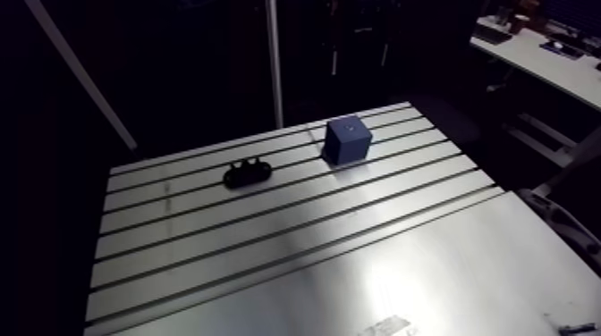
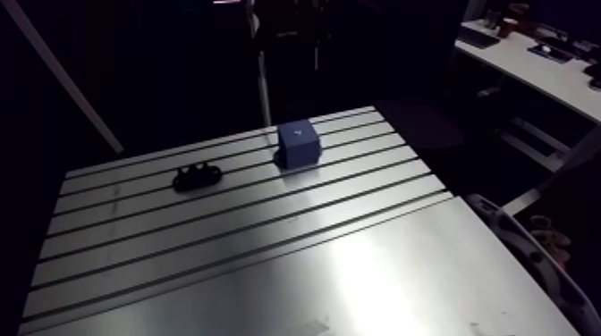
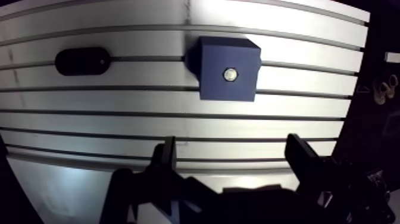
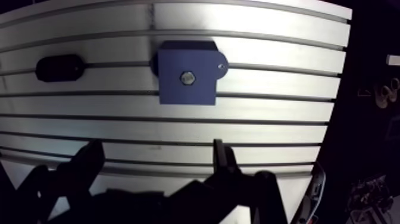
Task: Pick up the M10 bolt and insert it into the hex recess until seated.
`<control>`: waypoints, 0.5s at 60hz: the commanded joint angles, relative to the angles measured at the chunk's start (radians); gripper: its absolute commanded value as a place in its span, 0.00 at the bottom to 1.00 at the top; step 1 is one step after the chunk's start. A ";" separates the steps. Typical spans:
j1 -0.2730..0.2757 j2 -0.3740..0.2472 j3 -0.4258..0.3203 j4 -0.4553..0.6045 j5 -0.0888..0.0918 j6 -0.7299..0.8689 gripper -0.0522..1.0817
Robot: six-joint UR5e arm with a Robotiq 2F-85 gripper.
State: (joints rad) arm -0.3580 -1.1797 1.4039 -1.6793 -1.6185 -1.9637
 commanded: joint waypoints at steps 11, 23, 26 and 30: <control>0.151 -0.196 -0.022 0.106 -0.008 0.186 0.05; 0.160 -0.284 0.016 0.114 0.006 0.191 0.05; 0.163 -0.293 0.020 0.113 0.006 0.191 0.05; 0.166 -0.308 0.030 0.114 0.007 0.190 0.05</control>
State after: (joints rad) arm -0.2724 -1.2948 1.3854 -1.6057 -1.6183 -1.8620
